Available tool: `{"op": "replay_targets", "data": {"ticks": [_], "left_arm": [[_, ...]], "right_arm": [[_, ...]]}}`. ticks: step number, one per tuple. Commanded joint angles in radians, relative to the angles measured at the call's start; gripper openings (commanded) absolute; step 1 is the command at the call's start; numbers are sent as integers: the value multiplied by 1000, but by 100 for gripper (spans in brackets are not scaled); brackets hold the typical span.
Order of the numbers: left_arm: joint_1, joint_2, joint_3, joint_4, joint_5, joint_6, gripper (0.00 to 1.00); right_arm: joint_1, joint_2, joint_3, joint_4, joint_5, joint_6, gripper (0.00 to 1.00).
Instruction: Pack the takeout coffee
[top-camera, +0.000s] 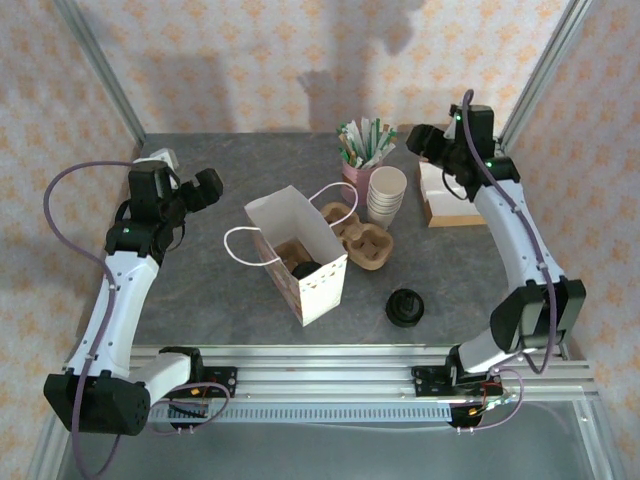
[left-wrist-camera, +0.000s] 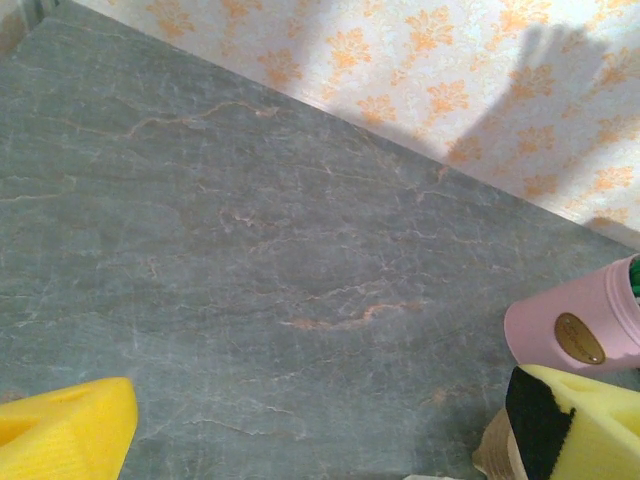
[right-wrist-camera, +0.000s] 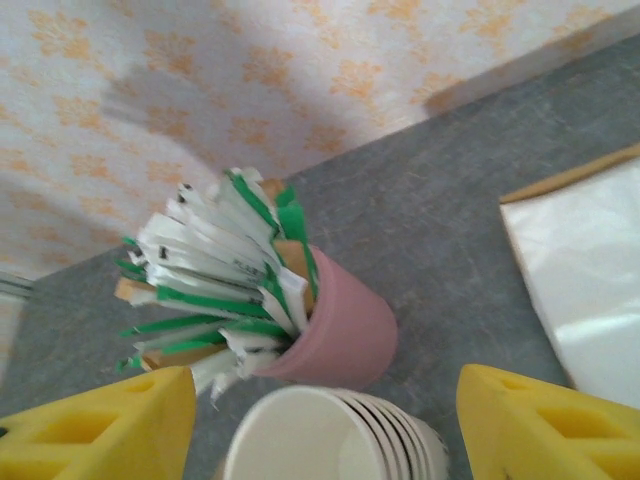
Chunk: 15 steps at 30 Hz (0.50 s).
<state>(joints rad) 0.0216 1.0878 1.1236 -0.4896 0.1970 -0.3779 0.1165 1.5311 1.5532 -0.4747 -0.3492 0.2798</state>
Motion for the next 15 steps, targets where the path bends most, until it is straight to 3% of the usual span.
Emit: {"op": "replay_targets", "data": {"ticks": [1, 5, 10, 15], "left_arm": [[6, 0, -1, 6, 18, -13, 96], [6, -5, -4, 10, 16, -7, 96], [6, -5, -4, 11, 16, -3, 96], [6, 1, -2, 8, 22, -1, 96]], "right_arm": [[19, 51, 100, 59, -52, 6, 68], [49, 130, 198, 25, -15, -28, 64], [77, 217, 309, -33, 47, -68, 50], [78, 273, 336, -95, 94, -49, 44]]}}
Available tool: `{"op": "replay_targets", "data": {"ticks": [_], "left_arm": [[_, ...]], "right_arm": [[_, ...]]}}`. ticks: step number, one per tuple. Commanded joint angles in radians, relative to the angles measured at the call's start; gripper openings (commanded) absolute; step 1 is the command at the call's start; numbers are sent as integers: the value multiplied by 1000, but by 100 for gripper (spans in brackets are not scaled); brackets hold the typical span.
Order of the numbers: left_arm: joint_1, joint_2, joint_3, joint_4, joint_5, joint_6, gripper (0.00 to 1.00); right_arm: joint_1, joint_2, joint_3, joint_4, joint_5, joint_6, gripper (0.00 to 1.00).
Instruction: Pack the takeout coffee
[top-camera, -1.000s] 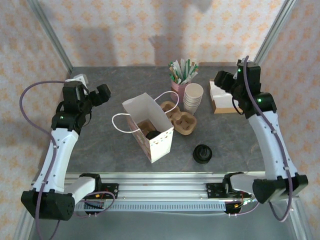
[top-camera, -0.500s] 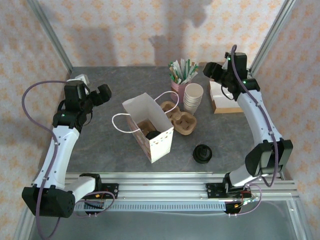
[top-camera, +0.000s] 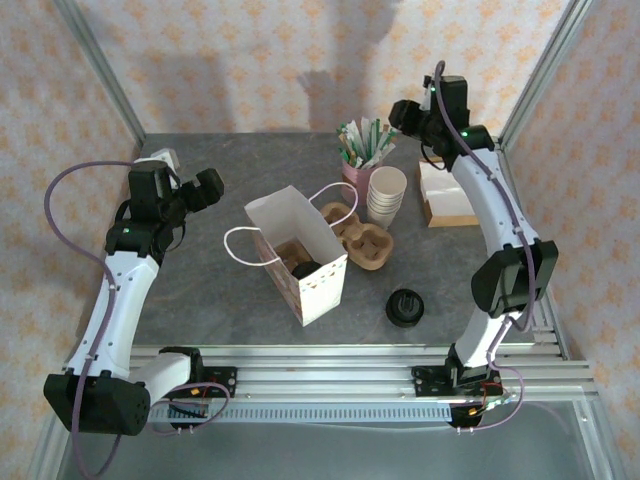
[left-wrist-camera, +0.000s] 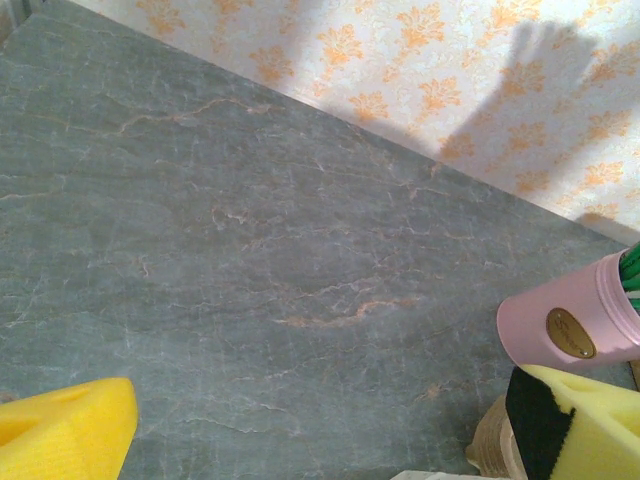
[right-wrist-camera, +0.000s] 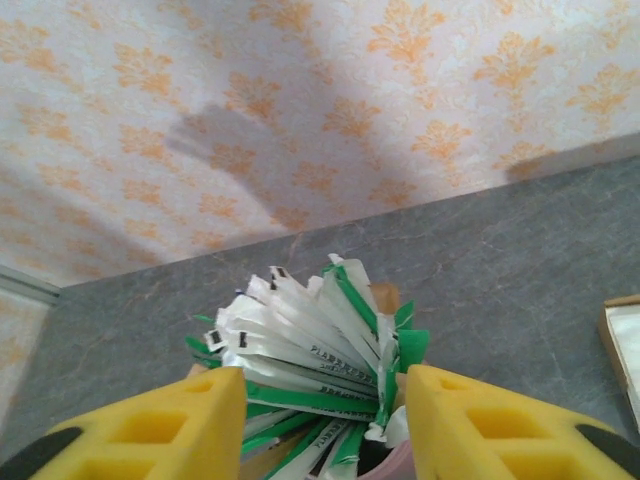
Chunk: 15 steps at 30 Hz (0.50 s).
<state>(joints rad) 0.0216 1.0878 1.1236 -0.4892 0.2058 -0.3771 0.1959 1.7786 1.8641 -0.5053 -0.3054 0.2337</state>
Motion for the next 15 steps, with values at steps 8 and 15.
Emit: {"op": "replay_targets", "data": {"ticks": [8, 15], "left_arm": [[6, 9, 2, 2, 19, -3, 96], [6, 21, 7, -2, 44, -4, 96]], "right_arm": [[-3, 15, -86, -52, 14, 54, 34], [-18, 12, -127, -19, -15, 78, 28]]}}
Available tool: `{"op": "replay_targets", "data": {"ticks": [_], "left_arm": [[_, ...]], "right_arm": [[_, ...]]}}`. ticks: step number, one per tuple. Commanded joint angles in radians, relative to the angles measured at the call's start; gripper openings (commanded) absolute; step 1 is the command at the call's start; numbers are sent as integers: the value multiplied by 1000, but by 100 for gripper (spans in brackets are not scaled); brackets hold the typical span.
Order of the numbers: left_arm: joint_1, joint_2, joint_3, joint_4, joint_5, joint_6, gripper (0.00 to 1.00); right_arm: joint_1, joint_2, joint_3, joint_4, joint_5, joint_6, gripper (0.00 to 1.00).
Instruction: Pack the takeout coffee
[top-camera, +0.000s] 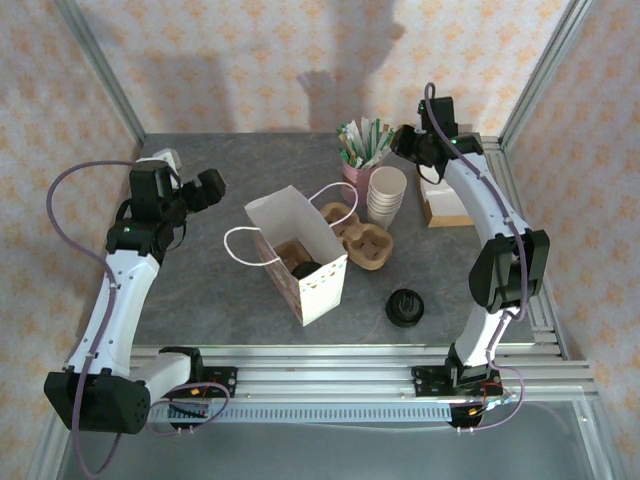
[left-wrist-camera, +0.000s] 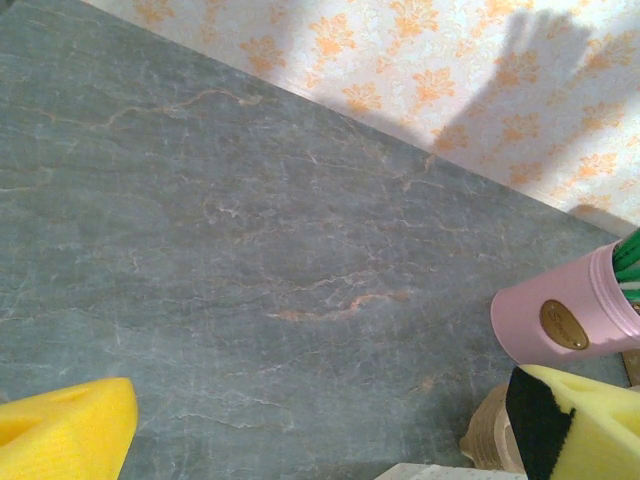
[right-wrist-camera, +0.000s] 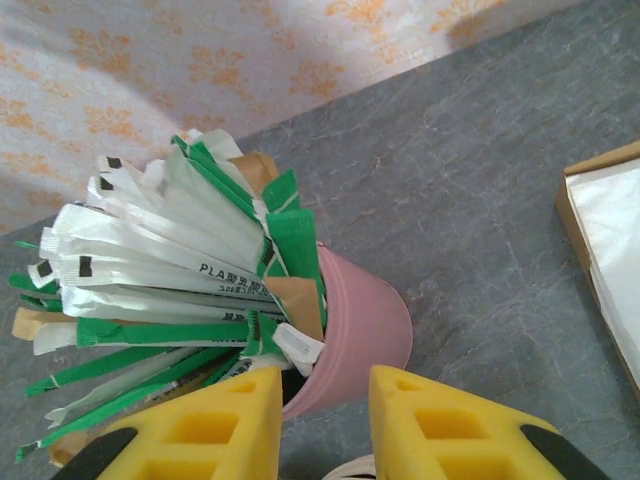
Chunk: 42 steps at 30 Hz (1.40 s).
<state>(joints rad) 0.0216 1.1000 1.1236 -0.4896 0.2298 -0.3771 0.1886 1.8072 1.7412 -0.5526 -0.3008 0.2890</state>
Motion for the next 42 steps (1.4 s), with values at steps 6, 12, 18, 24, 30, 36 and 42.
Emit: {"op": "replay_targets", "data": {"ticks": [6, 12, 18, 24, 30, 36, 42], "left_arm": [[6, 15, 12, -6, 25, -4, 96], [6, 18, 13, -7, 30, -3, 96], [6, 20, 13, -7, 30, -1, 96], [6, 18, 16, -9, 31, -2, 96], [6, 21, 15, -9, 35, 0, 96], [6, 21, 16, -9, 34, -1, 96], [6, 21, 16, -10, 33, 1, 96]], "right_arm": [[-16, 10, -1, 36, -52, 40, 28], [-18, 27, 2, 57, -87, 59, 29], [-18, 55, 18, 53, -103, 69, 28], [-23, 75, 33, 53, -113, 62, 28], [-23, 102, 56, 51, -155, 66, 28], [-22, 127, 87, 55, -182, 75, 28], [-17, 139, 97, 69, -196, 81, 28]]}}
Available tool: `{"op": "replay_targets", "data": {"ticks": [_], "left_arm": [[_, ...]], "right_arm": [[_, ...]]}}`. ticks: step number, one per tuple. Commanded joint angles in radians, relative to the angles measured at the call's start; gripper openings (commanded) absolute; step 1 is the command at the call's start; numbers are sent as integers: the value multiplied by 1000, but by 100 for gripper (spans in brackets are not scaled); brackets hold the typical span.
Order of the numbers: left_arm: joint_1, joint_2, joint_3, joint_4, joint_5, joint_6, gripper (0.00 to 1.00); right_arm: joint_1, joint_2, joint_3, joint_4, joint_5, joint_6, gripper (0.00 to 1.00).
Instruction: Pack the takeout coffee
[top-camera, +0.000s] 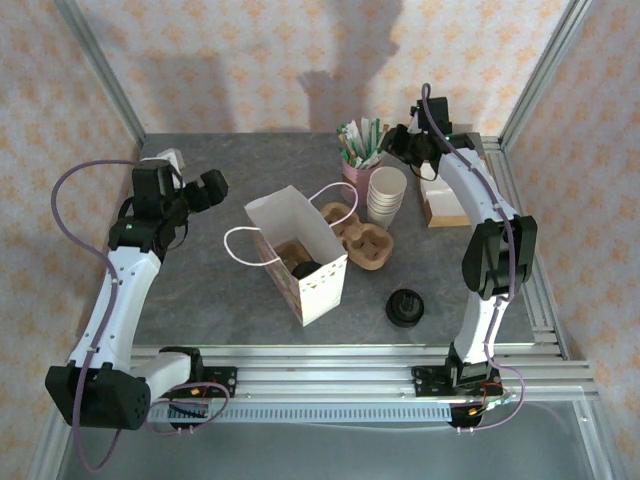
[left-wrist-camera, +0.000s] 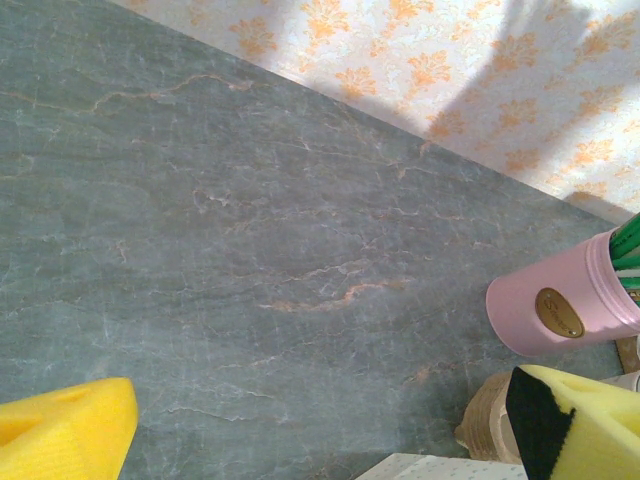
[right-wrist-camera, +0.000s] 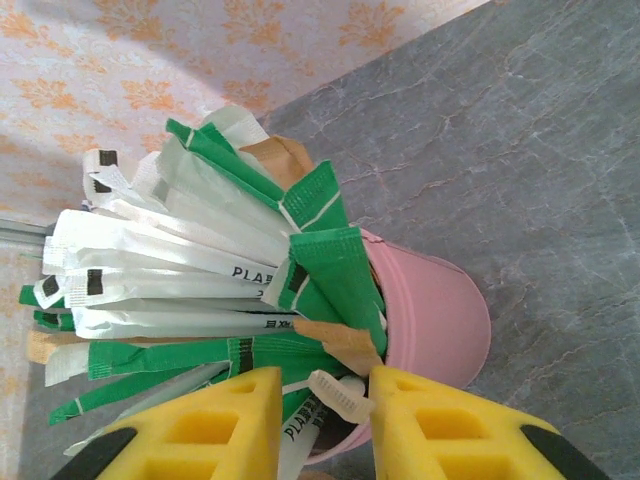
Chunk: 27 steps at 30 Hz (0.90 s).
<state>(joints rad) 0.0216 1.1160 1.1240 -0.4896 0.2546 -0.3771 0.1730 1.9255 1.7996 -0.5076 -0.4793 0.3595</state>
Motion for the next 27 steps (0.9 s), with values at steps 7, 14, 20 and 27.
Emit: {"op": "replay_targets", "data": {"ticks": [7, 14, 20, 27], "left_arm": [[7, 7, 19, -12, 8, 2, 96], [6, 7, 19, -12, 10, 4, 96], [6, 4, 19, -12, 10, 3, 96], [6, 1, 19, -13, 11, 4, 96]], "right_arm": [[0, 36, 58, 7, -11, 8, 25], [2, 15, 64, -6, -6, -1, 18], [3, -15, 60, -16, 5, -15, 15], [6, -56, 66, -51, 36, -46, 11]]}}
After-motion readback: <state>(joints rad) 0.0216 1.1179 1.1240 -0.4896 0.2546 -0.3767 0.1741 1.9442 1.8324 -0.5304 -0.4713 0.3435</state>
